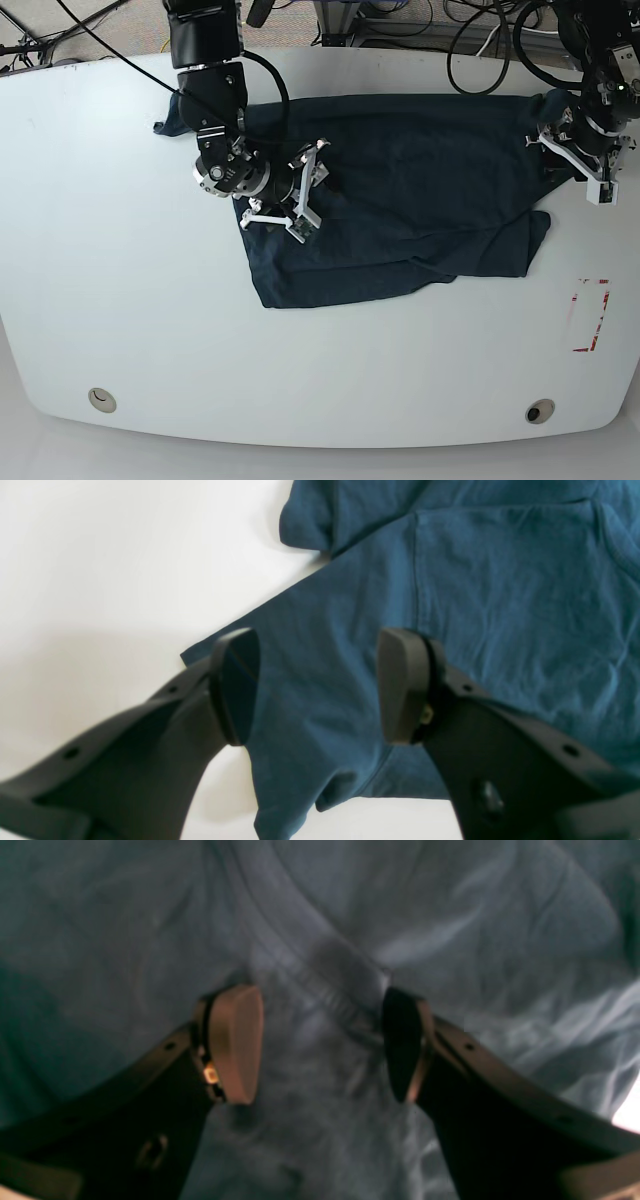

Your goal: Fold the T-shirt properly

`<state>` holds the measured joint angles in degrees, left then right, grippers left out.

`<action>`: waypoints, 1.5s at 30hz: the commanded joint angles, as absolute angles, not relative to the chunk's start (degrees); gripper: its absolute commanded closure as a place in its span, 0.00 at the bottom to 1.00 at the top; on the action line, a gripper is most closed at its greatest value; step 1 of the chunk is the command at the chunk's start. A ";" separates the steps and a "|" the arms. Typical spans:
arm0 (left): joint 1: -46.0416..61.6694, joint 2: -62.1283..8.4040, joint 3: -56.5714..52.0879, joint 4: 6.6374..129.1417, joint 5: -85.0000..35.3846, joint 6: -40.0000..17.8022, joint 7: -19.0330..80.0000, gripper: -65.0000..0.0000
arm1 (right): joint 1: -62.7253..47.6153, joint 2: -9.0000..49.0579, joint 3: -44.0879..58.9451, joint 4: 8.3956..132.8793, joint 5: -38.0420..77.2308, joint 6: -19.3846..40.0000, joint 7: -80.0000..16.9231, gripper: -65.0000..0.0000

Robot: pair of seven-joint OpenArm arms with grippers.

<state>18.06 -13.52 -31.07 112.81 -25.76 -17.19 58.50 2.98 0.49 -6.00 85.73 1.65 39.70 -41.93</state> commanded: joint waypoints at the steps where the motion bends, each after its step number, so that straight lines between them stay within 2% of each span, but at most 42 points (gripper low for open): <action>1: 17.71 -14.20 -31.25 113.63 -26.15 -17.19 57.36 0.47 | 4.26 0.31 -5.93 86.20 2.24 40.00 -40.57 0.45; 11: 17.63 -14.20 -29.67 113.63 -26.15 -17.19 57.36 0.47 | 4.18 0.31 -5.76 86.64 2.15 40.00 -40.57 0.45; 21: 17.63 -14.20 -29.67 113.63 -26.15 -17.19 57.36 0.47 | 4.26 0.40 -0.22 86.90 -0.66 40.00 -40.57 0.45; 40: 16.13 -14.20 -29.76 113.54 -26.15 -17.19 57.36 0.47 | 0.75 -0.04 -3.03 89.10 -1.19 40.00 -40.92 0.45; 45: 16.13 -14.20 -29.76 113.54 -26.15 -17.19 57.36 0.47 | 0.84 0.22 -0.75 89.45 4.62 40.00 -42.68 0.45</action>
